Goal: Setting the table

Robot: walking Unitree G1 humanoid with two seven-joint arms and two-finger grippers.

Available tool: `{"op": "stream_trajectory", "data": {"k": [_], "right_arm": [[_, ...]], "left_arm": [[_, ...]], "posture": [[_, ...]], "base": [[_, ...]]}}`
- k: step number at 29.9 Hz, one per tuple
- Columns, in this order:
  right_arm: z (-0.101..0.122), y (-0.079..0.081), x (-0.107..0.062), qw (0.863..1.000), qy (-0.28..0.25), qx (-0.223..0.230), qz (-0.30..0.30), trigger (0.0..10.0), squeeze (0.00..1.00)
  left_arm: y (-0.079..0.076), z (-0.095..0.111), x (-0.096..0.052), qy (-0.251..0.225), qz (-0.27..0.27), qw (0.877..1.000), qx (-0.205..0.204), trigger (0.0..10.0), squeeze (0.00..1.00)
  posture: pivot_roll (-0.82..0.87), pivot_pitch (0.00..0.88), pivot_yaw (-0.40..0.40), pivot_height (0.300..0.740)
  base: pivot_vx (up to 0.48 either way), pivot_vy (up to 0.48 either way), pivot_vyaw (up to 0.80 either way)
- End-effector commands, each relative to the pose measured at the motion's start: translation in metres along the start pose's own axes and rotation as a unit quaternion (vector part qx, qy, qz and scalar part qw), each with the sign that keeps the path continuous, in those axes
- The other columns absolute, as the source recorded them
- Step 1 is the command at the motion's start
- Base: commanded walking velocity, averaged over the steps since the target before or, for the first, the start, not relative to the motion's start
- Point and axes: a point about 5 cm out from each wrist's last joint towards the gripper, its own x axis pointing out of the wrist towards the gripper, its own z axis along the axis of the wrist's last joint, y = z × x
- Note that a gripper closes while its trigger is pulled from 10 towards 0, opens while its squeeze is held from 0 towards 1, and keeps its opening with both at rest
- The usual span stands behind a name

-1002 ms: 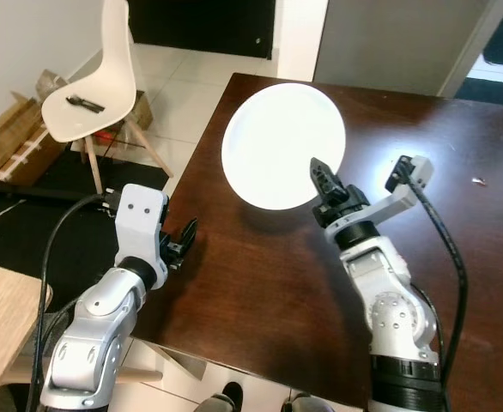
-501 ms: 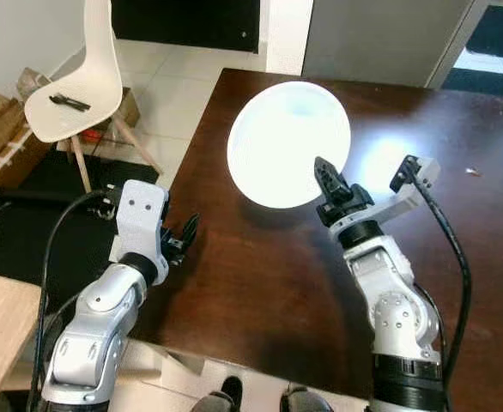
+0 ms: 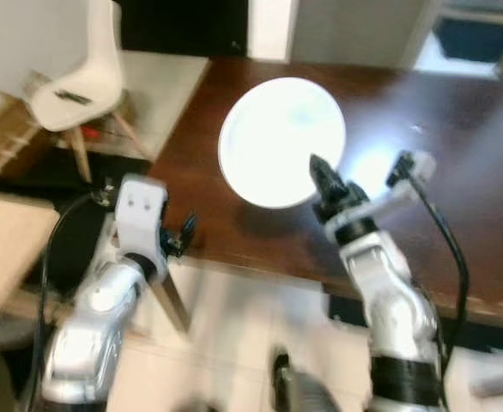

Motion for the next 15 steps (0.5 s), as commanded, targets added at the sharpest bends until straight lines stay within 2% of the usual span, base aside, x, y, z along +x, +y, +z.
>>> {"op": "stream_trajectory", "data": {"k": [1,4,15], "right_arm": [[-0.0004,0.0064,0.0025,1.0,0.001,0.001,0.013,10.0,0.0],[0.0007,0.0059,0.0025,1.0,0.0,0.0,0.012,10.0,0.0],[0.0002,0.0061,0.0021,1.0,-0.003,0.004,0.01,10.0,0.0]], "left_arm": [[0.0028,-0.0063,-0.0022,0.011,0.008,1.0,-0.003,10.0,0.0],[0.0025,-0.0061,-0.0017,0.01,0.008,1.0,-0.004,10.0,0.0],[0.0029,-0.0049,-0.0009,0.008,0.006,1.0,-0.006,10.0,0.0]], "posture": [[-0.11,0.076,0.064,0.74],[-0.11,0.076,0.064,0.74],[-0.11,0.077,0.069,0.74]], "base": [[-0.435,0.0,0.0],[-0.351,0.0,0.0],[0.0,0.0,0.0]]}}
